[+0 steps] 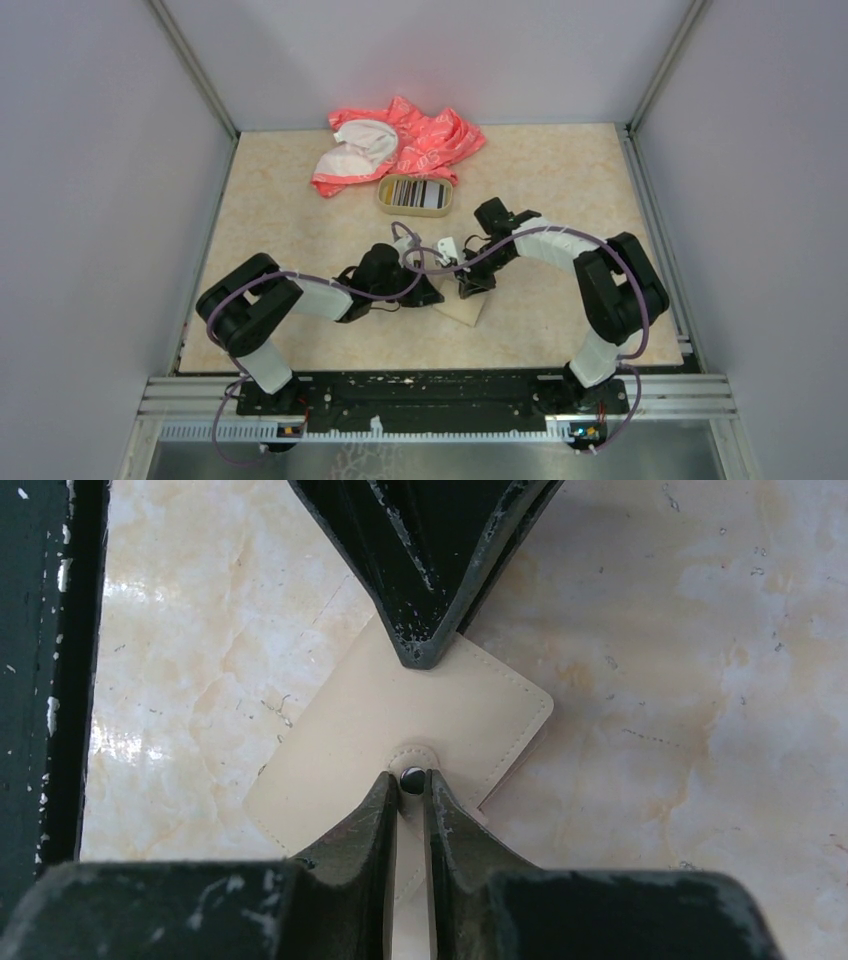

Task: Put the credit cards into the card holder
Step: Open the card holder at the center of the board.

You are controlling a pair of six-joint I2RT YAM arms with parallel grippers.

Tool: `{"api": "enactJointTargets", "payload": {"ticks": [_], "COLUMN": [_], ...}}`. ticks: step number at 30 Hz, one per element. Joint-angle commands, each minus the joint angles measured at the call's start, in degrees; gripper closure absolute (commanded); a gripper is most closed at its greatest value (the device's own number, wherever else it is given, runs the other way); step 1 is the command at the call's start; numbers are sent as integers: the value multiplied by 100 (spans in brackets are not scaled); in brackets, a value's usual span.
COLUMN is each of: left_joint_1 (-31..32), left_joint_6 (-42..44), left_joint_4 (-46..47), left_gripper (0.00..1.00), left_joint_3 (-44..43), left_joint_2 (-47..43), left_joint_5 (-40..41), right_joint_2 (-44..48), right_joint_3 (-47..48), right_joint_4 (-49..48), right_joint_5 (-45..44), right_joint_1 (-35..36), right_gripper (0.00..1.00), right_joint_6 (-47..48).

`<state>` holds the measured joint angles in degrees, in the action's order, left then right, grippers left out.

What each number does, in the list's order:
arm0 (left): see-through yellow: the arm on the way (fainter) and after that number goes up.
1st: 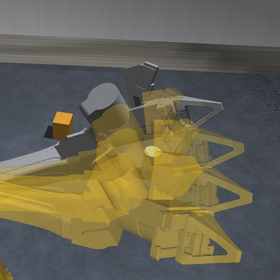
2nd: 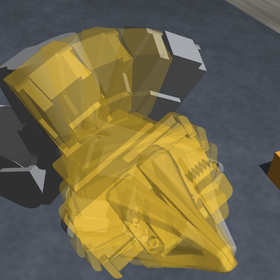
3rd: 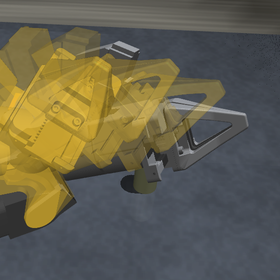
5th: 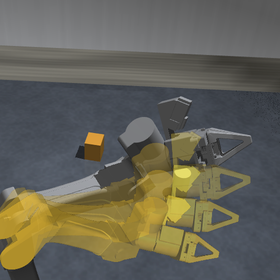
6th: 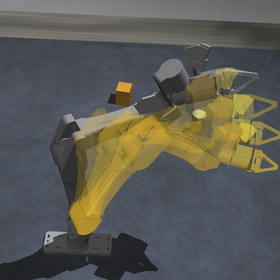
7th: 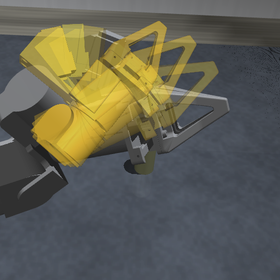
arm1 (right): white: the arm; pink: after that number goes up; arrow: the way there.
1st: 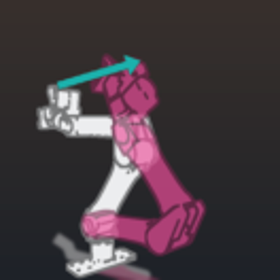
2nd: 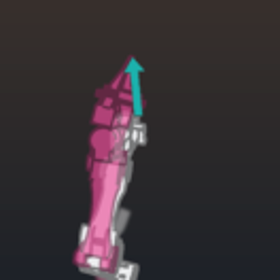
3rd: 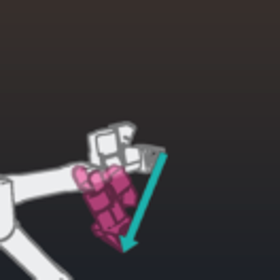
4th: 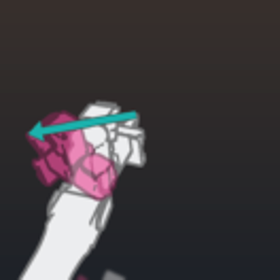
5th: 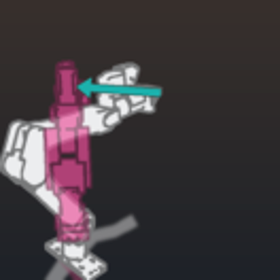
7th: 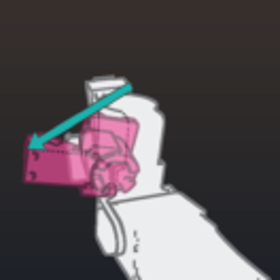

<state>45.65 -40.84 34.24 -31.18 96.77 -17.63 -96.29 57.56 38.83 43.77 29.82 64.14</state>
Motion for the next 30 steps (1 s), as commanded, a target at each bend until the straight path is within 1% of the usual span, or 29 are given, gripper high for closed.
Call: {"api": "enactJointTargets", "payload": {"ticks": [1,3,5,6,7,11,14,18,21,25,30], "left_joint_1": [69,68,58,52,50,45,34,32,32,23,21], "left_joint_6": [123,132,135,141,135,131,126,128,124,126,121], "left_joint_4": [-269,-269,-264,-260,-260,-242,-238,-218,-216,-208,-198], "left_gripper": [92,92,92,92,92,92,92,92,92,93,93], "left_joint_3": [-65,-80,-86,-84,-83,-80,-81,-63,-64,-51,-46], "left_joint_2": [208,217,231,239,245,245,254,246,253,246,250], "left_joint_5": [-17,-37,-68,-80,-100,-122,-127,-140,-148,-148,-155], "right_joint_2": [168,378,609,654,655,515,442,516,518,300,326], "right_joint_3": [46,-188,-442,-522,-527,-492,-456,-421,-372,-235,-150], "right_joint_4": [-342,-571,-942,-1051,-1094,-1101,-1115,-1037,-767,-370,-91], "right_joint_5": [79,-110,-441,-533,-577,-874,-1052,-1198,-1145,-1224,-1258], "right_joint_1": [64,221,453,548,620,686,691,676,638,639,623], "right_gripper": [93,78,64,60,58,57,60,61,60,62,62], "right_joint_6": [-250,-194,-342,-357,-363,-404,-444,-374,-124,198,366]}}
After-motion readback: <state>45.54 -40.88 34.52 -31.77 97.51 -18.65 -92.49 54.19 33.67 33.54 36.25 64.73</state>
